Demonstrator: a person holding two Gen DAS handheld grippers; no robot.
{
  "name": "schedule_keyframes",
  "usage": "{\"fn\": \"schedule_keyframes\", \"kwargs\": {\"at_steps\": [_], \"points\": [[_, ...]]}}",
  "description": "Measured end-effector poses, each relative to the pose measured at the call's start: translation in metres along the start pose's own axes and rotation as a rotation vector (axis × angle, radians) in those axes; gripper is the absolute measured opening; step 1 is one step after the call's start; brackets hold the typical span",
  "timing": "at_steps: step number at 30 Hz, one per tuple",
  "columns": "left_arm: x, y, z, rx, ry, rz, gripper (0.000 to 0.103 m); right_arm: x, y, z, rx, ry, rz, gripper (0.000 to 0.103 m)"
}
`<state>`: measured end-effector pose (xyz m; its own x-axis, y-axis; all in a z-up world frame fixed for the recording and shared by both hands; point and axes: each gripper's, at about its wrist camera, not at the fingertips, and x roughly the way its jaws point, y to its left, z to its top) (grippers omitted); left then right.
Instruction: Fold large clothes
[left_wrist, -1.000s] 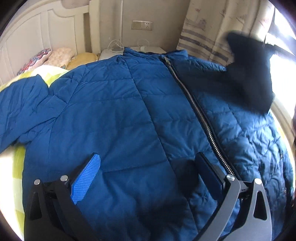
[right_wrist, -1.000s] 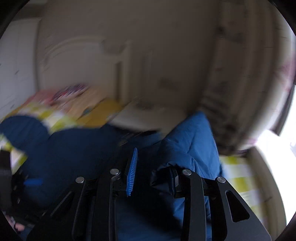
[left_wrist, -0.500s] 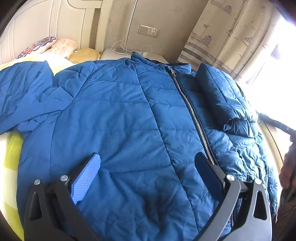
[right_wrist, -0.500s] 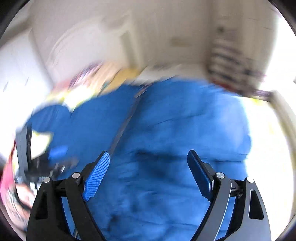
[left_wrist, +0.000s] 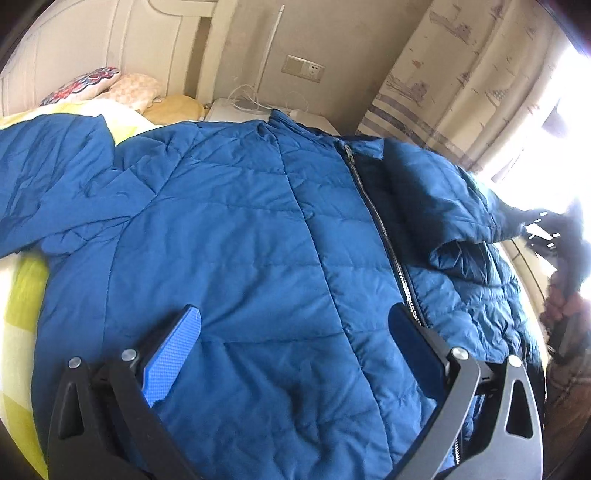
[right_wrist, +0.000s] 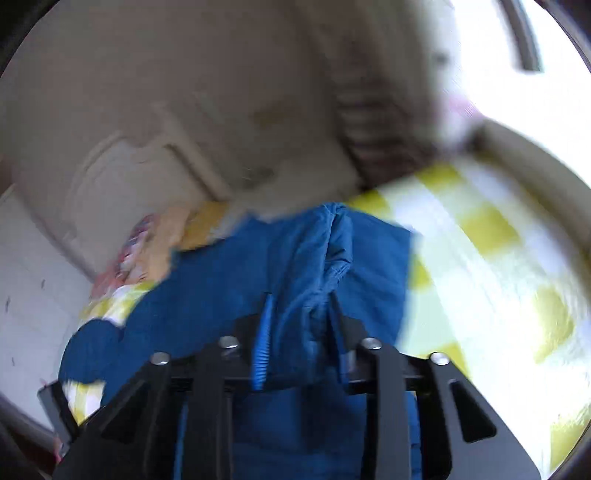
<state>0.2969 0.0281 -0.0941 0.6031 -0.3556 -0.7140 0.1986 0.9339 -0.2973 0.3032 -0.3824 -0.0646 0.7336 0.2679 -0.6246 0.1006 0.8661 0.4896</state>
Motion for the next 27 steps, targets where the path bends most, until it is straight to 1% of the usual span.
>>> {"fn": "schedule_keyframes", "kwargs": {"at_steps": [2,3,5,6,8,9,10,11,12,13,15,16,17,19,20,21,22,23,25,27], "points": [[-0.001,0.001,0.0,-0.009,-0.007,-0.008,0.101,-0.007,0.042,0.005,-0.088,-0.016,0.039,0.025],[-0.001,0.001,0.0,-0.01,-0.011,-0.011,0.101,-0.01,0.079,0.008,-0.173,-0.028,0.069,0.025],[-0.002,0.0,0.0,-0.008,-0.015,-0.02,0.101,-0.009,0.131,0.007,-0.269,-0.016,0.132,0.025],[-0.002,0.0,-0.001,-0.007,-0.016,-0.021,0.101,-0.001,0.163,0.003,-0.321,0.003,0.168,0.025],[-0.003,0.0,-0.001,-0.01,-0.021,-0.026,0.101,0.016,0.206,-0.007,-0.409,0.064,0.209,0.028],[-0.004,0.002,-0.001,-0.016,-0.027,-0.033,0.101,0.034,0.234,-0.021,-0.473,0.145,0.244,0.03],[-0.005,0.003,-0.001,-0.022,-0.03,-0.039,0.101,0.043,0.249,-0.027,-0.494,0.2,0.275,0.037],[-0.006,0.005,-0.001,-0.031,-0.032,-0.045,0.101,0.052,0.262,-0.037,-0.509,0.256,0.31,0.061],[-0.007,0.008,-0.001,-0.044,-0.034,-0.053,0.101,0.057,0.272,-0.047,-0.531,0.289,0.323,0.079],[-0.007,0.011,-0.002,-0.059,-0.034,-0.062,0.101,0.054,0.275,-0.051,-0.546,0.283,0.322,0.08],[-0.008,0.016,-0.001,-0.08,-0.034,-0.078,0.101,0.034,0.267,-0.051,-0.569,0.23,0.298,0.08],[-0.008,0.017,-0.001,-0.087,-0.032,-0.085,0.101,0.026,0.256,-0.047,-0.56,0.199,0.276,0.08],[-0.008,0.018,-0.001,-0.091,-0.033,-0.093,0.101,0.014,0.237,-0.038,-0.532,0.155,0.241,0.08],[-0.008,0.021,0.0,-0.099,-0.033,-0.109,0.101,-0.008,0.186,-0.024,-0.459,0.086,0.129,0.08],[-0.008,0.022,0.001,-0.107,-0.034,-0.12,0.101,-0.014,0.162,-0.024,-0.433,0.067,0.058,0.08],[-0.009,0.026,0.001,-0.125,-0.037,-0.138,0.101,-0.016,0.137,-0.022,-0.399,0.059,-0.027,0.08],[-0.009,0.029,0.001,-0.145,-0.041,-0.152,0.101,-0.013,0.117,-0.022,-0.35,0.071,-0.078,0.08],[-0.01,0.034,0.002,-0.162,-0.044,-0.164,0.101,-0.01,0.096,-0.024,-0.299,0.092,-0.105,0.08],[-0.011,0.042,0.006,-0.2,-0.043,-0.178,0.1,-0.009,0.057,-0.033,-0.231,0.153,-0.23,0.08],[-0.011,0.047,0.013,-0.234,-0.024,-0.186,0.1,-0.004,0.038,-0.044,-0.223,0.172,-0.306,0.08]]}}
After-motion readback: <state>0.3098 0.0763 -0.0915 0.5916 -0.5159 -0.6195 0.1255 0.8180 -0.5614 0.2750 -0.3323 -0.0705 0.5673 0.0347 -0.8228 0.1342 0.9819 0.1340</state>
